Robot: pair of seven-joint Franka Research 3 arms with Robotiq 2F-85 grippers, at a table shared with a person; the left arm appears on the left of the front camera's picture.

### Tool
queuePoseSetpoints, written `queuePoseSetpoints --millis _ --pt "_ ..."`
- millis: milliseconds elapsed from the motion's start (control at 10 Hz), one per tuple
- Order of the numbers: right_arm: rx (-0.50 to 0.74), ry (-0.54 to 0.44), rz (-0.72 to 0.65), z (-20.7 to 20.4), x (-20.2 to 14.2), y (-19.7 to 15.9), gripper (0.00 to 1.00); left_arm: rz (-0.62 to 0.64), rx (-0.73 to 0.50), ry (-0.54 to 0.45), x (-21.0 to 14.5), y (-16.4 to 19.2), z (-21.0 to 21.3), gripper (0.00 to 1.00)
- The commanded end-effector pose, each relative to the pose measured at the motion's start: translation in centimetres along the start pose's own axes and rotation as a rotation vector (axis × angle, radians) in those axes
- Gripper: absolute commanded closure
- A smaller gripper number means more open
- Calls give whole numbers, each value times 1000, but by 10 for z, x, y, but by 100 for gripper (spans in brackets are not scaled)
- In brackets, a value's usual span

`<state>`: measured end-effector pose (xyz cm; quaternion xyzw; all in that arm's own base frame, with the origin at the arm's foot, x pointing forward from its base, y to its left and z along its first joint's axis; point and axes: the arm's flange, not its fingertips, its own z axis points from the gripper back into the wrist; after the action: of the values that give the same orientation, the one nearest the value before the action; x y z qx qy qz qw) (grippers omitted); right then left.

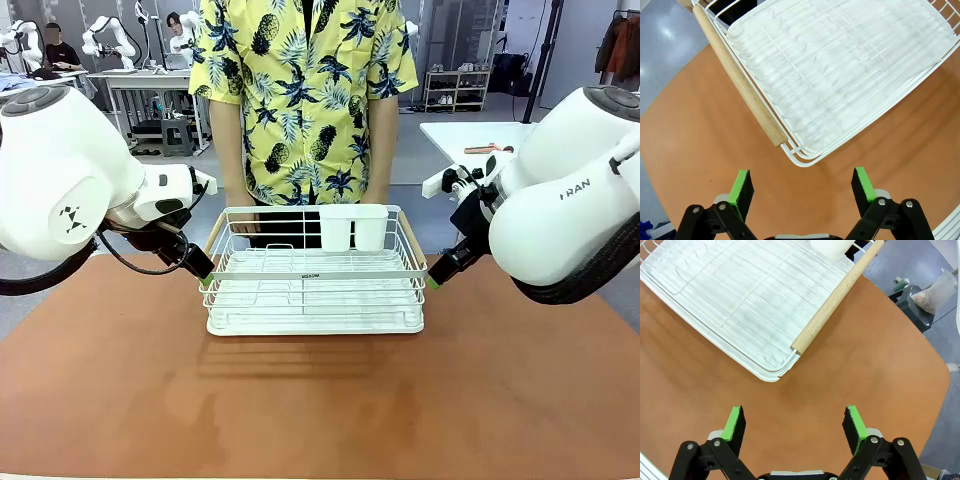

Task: Clean the table.
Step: Pick up the Lint Roller when the human hands it over.

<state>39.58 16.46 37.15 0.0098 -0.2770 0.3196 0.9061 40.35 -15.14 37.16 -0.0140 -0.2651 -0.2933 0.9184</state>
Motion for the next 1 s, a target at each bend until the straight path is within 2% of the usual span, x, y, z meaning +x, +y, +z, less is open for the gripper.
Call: queuePoseSetpoints --millis 0,500,600,700,800,900 --pt "1 0 0 0 0 1 0 0 0 0 0 0 0 0" --pt "0 0 0 0 0 0 0 0 0 0 0 0 0 0" --pt "-24 -3 -3 17 12 -11 0 -106 -24 11 8 13 14 0" --pt "38 -11 -48 36 26 -28 0 -96 -143 21 17 31 35 0" --pt "195 16 -141 54 35 -53 0 -56 -350 14 21 56 61 0" --pt "324 12 -215 66 35 -74 0 -50 -487 -1 16 77 80 0"
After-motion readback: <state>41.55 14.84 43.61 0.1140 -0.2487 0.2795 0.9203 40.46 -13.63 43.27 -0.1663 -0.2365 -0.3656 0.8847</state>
